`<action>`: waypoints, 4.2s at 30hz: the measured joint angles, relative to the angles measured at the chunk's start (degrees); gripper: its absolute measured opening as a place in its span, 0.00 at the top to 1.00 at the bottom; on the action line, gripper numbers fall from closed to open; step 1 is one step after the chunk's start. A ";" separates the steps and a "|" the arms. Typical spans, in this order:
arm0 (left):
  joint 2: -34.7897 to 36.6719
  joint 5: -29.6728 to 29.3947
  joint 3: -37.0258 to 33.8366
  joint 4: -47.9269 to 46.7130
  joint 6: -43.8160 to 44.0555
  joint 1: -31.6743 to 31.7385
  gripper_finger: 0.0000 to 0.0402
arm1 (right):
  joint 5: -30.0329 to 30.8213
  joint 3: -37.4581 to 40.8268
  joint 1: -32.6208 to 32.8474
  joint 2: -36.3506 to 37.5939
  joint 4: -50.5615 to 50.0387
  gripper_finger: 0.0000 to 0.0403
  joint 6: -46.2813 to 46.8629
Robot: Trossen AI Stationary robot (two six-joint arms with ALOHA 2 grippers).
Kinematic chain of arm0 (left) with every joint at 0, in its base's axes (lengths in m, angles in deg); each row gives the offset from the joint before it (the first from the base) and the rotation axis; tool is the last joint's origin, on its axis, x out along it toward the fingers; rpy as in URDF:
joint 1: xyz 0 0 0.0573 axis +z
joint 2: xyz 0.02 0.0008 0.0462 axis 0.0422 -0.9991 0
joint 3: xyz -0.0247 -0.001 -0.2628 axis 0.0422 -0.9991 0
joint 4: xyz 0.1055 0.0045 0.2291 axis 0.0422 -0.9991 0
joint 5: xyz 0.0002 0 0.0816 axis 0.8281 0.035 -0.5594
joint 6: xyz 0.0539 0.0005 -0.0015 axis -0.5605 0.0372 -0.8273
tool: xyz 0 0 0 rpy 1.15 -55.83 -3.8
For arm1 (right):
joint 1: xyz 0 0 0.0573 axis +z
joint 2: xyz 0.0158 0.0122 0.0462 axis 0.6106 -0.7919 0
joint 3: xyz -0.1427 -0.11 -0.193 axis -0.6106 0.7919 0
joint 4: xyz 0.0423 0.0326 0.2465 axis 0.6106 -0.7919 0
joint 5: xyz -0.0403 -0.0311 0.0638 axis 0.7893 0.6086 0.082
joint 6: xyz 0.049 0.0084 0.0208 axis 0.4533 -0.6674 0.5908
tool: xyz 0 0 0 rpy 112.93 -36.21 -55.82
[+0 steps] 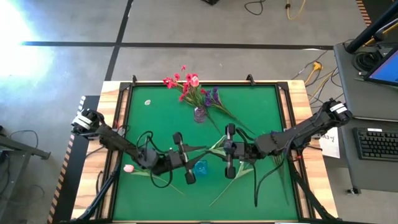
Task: Sort flowers into vase by color
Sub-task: Put the left black tulip into the blue vase, then put the top purple flowers into the blue vase
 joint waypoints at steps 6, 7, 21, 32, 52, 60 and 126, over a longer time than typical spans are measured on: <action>0.24 -11.51 -0.03 -1.44 0.70 -2.79 0.54 | 0.18 -1.86 0.00 0.07 -5.11 0.95 3.06; 0.52 -13.73 -0.07 -1.99 0.74 -3.48 0.51 | 0.52 -2.79 -0.03 0.14 -7.53 0.95 4.40; 13.55 3.06 -0.09 -39.35 19.74 -7.21 0.41 | 0.59 -21.64 -0.15 0.33 -48.95 0.95 18.26; 22.26 -1.05 -1.28 -52.68 23.13 -7.02 0.47 | -1.39 -22.62 0.00 0.22 -53.13 0.95 26.55; 23.30 -3.12 -1.29 -60.24 28.12 -2.73 0.47 | -2.91 -22.51 0.02 -1.27 -54.03 0.94 31.25; 23.30 -6.17 -1.29 -60.53 30.23 -2.71 0.47 | -2.43 -22.49 0.00 -5.37 -52.39 0.93 29.85; 23.28 -9.29 -1.29 -73.52 44.00 -2.73 0.47 | -1.14 -22.49 -0.26 0.01 -74.63 0.35 35.04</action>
